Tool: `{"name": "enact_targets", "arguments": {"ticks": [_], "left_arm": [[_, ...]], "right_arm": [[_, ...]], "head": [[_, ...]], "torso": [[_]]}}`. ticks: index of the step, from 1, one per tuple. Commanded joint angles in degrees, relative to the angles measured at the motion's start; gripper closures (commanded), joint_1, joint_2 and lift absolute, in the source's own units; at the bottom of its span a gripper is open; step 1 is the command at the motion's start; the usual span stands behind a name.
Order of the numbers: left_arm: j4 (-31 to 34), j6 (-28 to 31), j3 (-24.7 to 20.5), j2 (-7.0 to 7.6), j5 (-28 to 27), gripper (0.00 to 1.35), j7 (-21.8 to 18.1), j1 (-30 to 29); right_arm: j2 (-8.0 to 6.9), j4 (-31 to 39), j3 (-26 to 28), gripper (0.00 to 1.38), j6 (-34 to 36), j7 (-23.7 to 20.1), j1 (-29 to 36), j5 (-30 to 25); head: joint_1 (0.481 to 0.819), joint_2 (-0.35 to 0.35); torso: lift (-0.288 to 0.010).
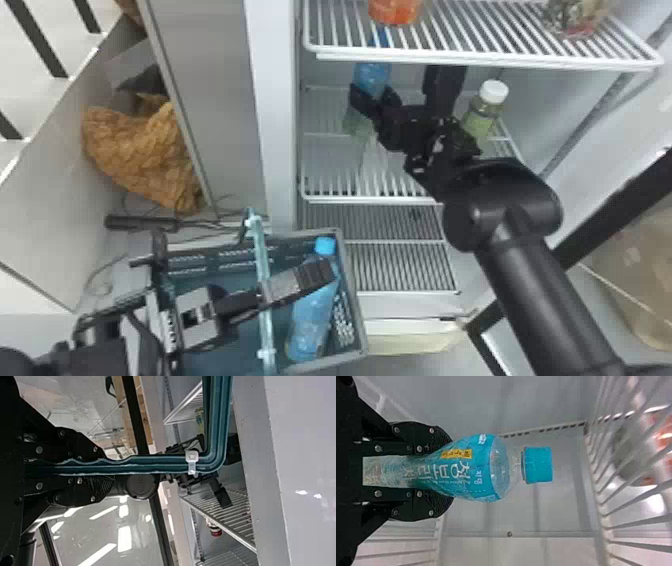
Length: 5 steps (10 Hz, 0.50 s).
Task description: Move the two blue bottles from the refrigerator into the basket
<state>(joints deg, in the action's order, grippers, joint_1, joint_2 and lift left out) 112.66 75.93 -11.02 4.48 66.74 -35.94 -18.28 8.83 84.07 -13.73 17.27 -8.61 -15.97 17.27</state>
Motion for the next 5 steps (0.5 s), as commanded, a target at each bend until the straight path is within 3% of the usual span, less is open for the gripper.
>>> {"name": "enact_targets", "arguments": {"ticks": [1,5], "left_arm": [[0.0,0.0,-0.1,0.00,0.0,1.20,0.0,0.0],[-0.1,-0.1,0.0,0.09,0.1,1.20,0.0,-0.1]], "right_arm": [[0.57,4.7,0.5,1.28,1.2,-0.4,3.6,1.4],[1.63,13.9,1.2,1.28,3.4,-2.1,11.3,4.3]], "head": [[0.695,-0.096],[0.695,-0.088]], "torso": [[-0.220],[-0.220]]}}
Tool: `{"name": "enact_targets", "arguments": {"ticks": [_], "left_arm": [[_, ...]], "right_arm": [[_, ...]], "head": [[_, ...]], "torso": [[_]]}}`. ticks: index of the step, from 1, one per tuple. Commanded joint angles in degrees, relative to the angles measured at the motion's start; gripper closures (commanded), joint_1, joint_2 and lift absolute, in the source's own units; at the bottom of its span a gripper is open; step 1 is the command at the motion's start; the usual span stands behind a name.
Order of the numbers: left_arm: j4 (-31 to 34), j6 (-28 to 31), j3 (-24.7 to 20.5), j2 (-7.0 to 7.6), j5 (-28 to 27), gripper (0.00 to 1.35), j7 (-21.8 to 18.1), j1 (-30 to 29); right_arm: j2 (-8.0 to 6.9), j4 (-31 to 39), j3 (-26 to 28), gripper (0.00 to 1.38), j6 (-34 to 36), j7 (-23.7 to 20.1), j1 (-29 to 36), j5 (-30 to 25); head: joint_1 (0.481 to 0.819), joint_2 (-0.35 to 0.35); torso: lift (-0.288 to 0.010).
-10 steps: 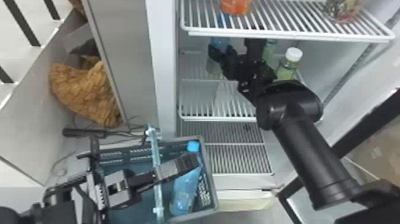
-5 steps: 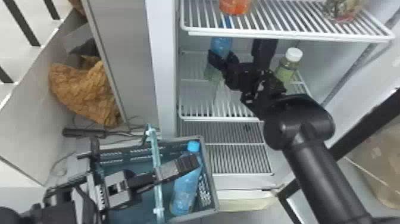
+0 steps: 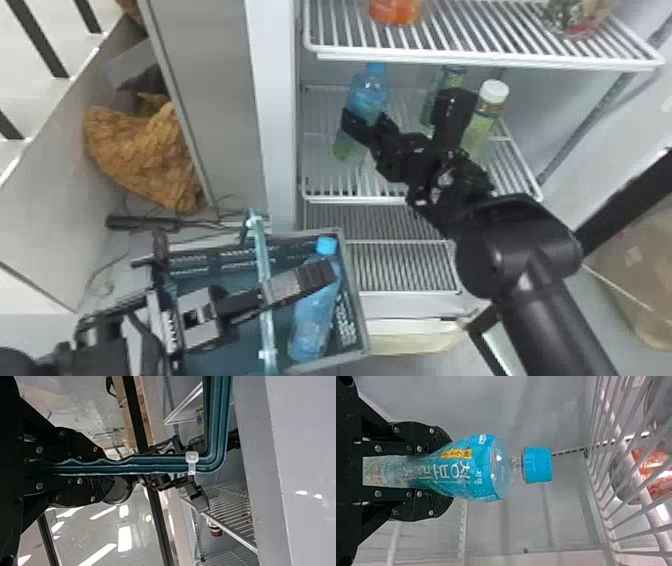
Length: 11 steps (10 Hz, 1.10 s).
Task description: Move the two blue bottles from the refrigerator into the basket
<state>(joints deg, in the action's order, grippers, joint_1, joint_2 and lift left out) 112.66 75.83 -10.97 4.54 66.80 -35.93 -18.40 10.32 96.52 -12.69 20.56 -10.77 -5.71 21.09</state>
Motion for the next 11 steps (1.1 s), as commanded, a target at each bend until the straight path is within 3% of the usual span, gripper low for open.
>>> {"name": "enact_targets", "arguments": {"ticks": [1,5,11], "left_arm": [[-0.1,-0.2,0.0,0.03,0.3,1.20,0.0,-0.2],[-0.1,-0.7,0.2,0.20,0.7,1.20,0.1,-0.2],[0.0,-2.0,0.2,0.55,1.6,1.20,0.1,-0.4]], "right_arm": [[0.14,3.4,0.4,1.28,1.2,-0.6,2.6,1.6],[1.37,15.6,1.3,1.28,6.3,-2.6,10.3,5.0],[2.43,32.5,7.2,1.28,15.9,-5.6,22.3,7.0]], "head": [[0.695,-0.079],[0.695,-0.056],[0.695,-0.049]], "torso": [[-0.220],[-0.220],[-0.220]]}}
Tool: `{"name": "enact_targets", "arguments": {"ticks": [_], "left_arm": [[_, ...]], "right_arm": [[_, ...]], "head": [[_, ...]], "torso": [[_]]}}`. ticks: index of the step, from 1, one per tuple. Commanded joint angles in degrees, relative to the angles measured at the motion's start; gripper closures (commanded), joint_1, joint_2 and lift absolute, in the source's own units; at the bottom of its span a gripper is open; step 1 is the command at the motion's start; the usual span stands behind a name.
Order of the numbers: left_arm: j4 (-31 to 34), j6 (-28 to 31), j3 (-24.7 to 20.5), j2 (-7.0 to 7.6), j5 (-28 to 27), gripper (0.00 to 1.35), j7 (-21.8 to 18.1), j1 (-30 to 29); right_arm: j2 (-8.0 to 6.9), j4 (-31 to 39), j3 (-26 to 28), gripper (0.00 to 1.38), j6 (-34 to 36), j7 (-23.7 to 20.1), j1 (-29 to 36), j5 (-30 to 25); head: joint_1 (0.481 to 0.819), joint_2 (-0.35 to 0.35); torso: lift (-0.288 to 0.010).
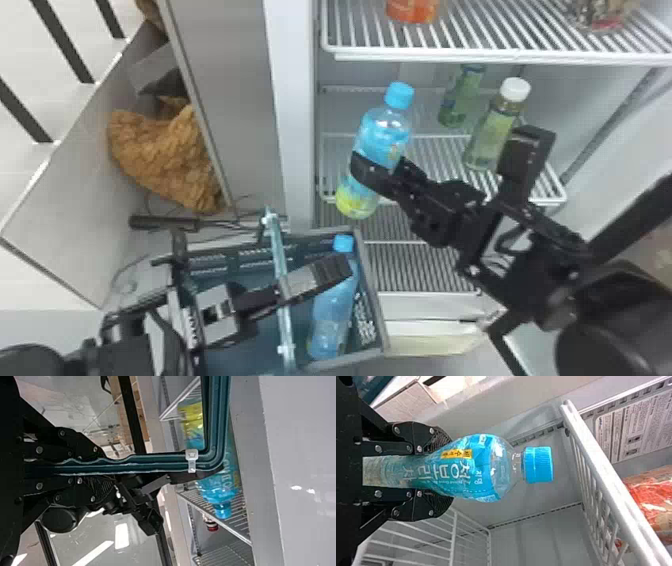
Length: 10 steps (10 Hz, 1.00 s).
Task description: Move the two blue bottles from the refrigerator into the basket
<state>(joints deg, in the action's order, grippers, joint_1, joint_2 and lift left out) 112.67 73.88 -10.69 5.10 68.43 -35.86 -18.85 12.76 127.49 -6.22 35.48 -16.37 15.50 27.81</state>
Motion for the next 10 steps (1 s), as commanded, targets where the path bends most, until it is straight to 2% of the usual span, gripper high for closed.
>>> {"name": "enact_targets", "arguments": {"ticks": [1,6,10], "left_arm": [[0.0,-0.5,0.0,0.00,0.1,1.20,0.0,0.0],[0.0,-1.6,-0.2,0.53,0.7,1.20,0.1,-0.1],[-0.1,-1.7,-0.2,0.62,0.7,1.20,0.4,0.0]], "right_arm": [[-0.27,4.3,2.6,1.28,2.8,-0.8,3.3,0.3],[-1.07,12.9,7.2,1.28,9.5,-4.2,11.4,3.1],[-1.42,14.5,7.8,1.28,13.6,-6.2,14.6,6.0]], "head": [[0.695,-0.054],[0.695,-0.074],[0.695,-0.053]], "torso": [[-0.220],[-0.220],[-0.220]]}}
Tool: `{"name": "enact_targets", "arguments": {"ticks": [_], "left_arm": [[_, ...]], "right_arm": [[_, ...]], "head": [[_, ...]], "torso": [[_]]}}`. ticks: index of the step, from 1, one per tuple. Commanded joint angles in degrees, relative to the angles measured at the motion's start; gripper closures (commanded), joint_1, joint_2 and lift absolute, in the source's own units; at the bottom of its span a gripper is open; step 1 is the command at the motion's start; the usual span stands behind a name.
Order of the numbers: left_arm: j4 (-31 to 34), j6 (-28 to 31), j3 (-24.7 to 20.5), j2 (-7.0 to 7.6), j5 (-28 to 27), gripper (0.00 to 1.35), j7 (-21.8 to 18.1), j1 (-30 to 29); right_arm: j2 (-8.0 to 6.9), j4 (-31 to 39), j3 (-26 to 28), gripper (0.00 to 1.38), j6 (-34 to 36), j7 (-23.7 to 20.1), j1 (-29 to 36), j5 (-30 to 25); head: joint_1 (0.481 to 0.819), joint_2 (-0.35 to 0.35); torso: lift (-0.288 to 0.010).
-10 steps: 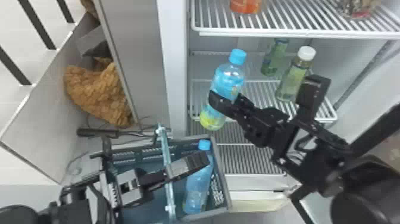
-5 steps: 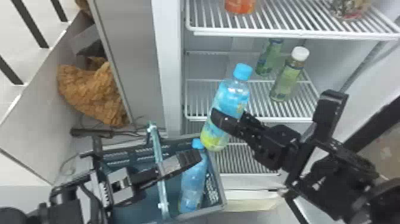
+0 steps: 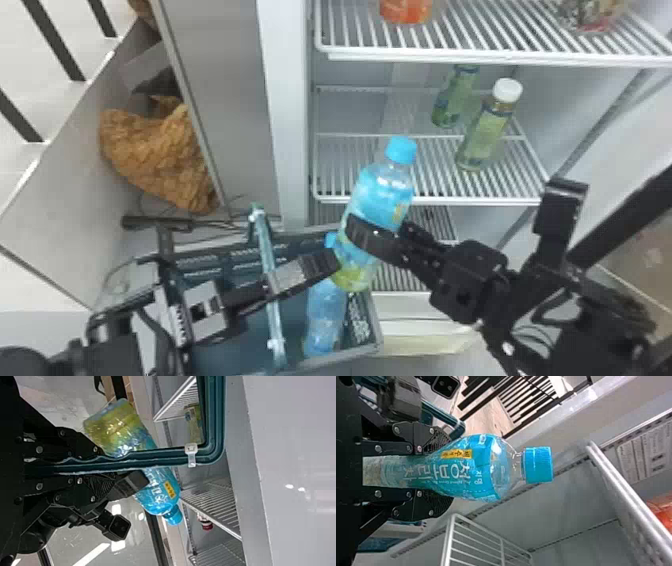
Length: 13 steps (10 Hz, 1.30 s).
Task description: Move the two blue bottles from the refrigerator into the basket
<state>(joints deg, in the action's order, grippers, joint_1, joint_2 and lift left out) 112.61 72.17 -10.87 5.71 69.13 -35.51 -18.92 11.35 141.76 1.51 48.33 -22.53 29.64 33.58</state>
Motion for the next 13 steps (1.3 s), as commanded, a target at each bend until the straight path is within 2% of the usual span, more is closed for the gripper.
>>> {"name": "enact_targets", "arguments": {"ticks": [1,3,5,6,7,8,9,11,13], "left_arm": [[0.0,0.0,0.1,0.01,0.0,1.20,0.0,0.1],[0.1,-0.2,0.2,0.09,0.1,1.20,0.0,0.4],[0.1,-0.2,0.5,0.18,0.6,1.20,0.0,0.5],[0.1,-0.3,0.6,0.18,0.6,1.20,0.0,0.5],[0.1,-0.3,0.7,0.18,0.7,1.20,0.0,0.5],[0.0,-0.3,0.7,0.18,0.7,1.20,0.0,0.5],[0.0,-0.3,0.7,0.27,0.8,1.20,0.0,0.4],[0.0,-0.5,0.8,0.27,0.9,1.20,0.0,0.4],[0.1,-0.5,0.8,0.27,0.9,1.20,0.0,0.2]], "right_arm": [[-0.10,0.2,0.0,1.28,1.4,-0.1,1.0,0.4],[-0.10,-2.6,-1.2,1.28,2.4,-0.9,1.2,3.2],[-0.19,-4.3,-2.1,1.25,2.9,-0.9,1.0,3.3],[-0.19,-5.6,-2.0,0.94,2.9,-1.1,0.6,3.8],[-0.19,-7.0,-1.8,0.50,2.7,-1.4,0.2,3.9],[-0.19,-8.2,-1.8,0.21,2.0,-1.9,-0.3,4.7],[-0.19,-9.1,-2.3,0.07,0.7,-2.2,-0.4,5.6],[-0.36,-11.1,-2.5,0.12,-1.5,-2.4,-0.8,7.6],[-0.80,-11.1,-1.4,0.12,-4.2,-2.8,-0.4,8.0]], "head": [[0.695,-0.049],[0.695,-0.043],[0.695,-0.017],[0.695,-0.012],[0.695,-0.012],[0.695,-0.015],[0.695,-0.017],[0.695,-0.012],[0.695,-0.008]], "torso": [[-0.220],[-0.220],[-0.220],[-0.220],[-0.220],[-0.220],[-0.220],[-0.220],[-0.220]]}}
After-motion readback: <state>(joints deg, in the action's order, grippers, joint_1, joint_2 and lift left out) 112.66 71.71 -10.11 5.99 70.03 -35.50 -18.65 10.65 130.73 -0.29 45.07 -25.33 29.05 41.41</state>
